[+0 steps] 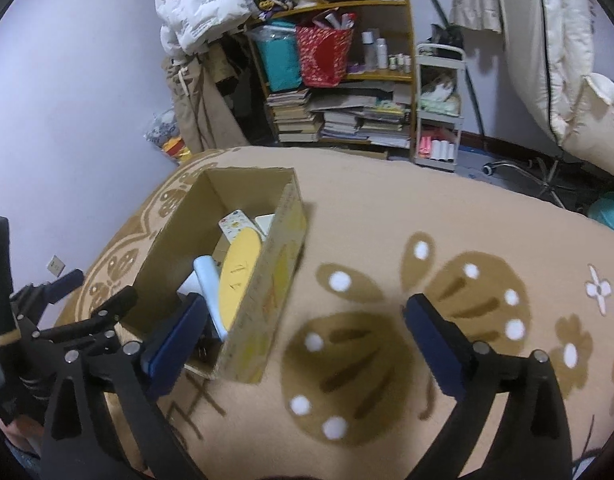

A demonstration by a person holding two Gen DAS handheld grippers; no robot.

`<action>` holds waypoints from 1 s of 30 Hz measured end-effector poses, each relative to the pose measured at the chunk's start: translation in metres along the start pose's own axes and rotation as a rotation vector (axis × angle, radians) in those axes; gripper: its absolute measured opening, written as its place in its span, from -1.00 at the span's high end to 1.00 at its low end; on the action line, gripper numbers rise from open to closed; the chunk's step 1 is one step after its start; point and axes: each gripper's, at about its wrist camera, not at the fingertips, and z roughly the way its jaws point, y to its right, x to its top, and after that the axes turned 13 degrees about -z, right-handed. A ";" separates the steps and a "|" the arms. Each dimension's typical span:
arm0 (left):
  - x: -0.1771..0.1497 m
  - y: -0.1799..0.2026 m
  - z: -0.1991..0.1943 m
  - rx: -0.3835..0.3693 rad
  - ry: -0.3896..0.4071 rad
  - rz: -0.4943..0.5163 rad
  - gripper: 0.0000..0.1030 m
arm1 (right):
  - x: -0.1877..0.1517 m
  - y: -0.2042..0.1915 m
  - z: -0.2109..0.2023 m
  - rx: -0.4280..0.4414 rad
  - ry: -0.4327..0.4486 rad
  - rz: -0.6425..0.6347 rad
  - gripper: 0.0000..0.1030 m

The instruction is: Organize rigid objects

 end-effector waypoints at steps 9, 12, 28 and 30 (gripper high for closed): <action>-0.011 -0.003 -0.053 -0.028 0.099 0.004 -0.94 | -0.024 0.005 -0.046 -0.010 0.085 0.010 -1.00; -0.015 -0.002 -0.069 -0.023 0.131 0.024 -0.94 | -0.034 0.003 -0.057 -0.021 0.116 0.007 -1.00; -0.054 -0.002 -0.116 -0.066 0.245 -0.004 -0.94 | -0.081 0.000 -0.097 -0.051 0.269 0.027 -1.00; -0.055 -0.003 -0.115 -0.073 0.240 -0.006 -0.94 | -0.085 -0.001 -0.098 -0.065 0.292 0.027 -1.00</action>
